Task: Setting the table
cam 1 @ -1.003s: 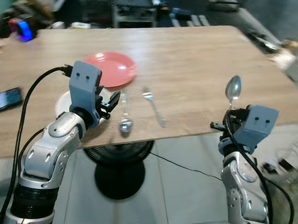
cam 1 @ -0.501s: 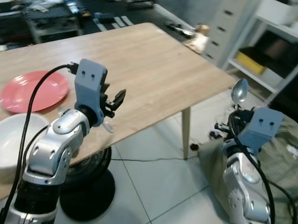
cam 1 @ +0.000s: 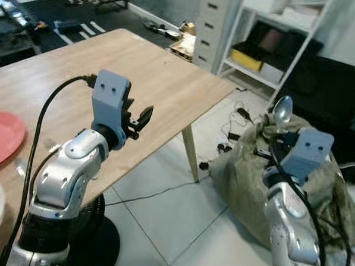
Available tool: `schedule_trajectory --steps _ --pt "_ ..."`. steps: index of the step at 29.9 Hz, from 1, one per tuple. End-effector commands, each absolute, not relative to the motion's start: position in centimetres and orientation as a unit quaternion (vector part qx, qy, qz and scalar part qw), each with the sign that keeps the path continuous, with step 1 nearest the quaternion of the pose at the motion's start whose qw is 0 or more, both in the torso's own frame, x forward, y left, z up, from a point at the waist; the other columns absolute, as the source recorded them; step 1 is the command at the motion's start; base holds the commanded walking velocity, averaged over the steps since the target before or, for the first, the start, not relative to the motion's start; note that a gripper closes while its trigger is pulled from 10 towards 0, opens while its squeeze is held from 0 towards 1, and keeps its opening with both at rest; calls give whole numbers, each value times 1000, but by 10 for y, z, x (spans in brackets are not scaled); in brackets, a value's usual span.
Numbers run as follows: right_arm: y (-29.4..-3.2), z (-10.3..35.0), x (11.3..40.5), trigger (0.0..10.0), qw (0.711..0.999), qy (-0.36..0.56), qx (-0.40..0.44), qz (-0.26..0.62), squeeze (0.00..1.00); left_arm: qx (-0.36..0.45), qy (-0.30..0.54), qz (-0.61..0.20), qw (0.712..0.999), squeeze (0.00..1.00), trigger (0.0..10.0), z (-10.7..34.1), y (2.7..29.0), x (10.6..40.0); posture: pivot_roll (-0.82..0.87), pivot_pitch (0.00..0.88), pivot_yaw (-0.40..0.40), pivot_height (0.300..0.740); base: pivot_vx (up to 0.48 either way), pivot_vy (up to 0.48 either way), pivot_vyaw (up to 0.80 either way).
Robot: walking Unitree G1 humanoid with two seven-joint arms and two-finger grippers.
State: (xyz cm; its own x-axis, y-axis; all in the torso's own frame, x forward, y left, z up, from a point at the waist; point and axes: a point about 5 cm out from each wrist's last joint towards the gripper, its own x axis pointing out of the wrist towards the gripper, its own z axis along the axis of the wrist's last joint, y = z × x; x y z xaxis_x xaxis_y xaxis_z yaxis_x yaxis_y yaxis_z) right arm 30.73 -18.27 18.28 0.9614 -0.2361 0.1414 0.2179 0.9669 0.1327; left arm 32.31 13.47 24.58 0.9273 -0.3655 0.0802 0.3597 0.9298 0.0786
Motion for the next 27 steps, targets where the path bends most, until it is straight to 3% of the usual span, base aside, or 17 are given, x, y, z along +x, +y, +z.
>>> schedule_trajectory --steps 1,21,27 --pt "-185 181 305 10000 988 -77 56 -122 0 37 -41 -184 981 0 10000 242 136 323 6 94 78 740 0 0 -800" --pt "-183 131 279 10000 992 -4 32 -118 0 67 26 -237 969 0 10000 183 127 280 7 108 79 740 0 0 -800" --pt "-181 119 271 10000 994 11 21 -107 0 55 38 -215 974 0 10000 169 131 272 1 101 77 740 0 0 -800"
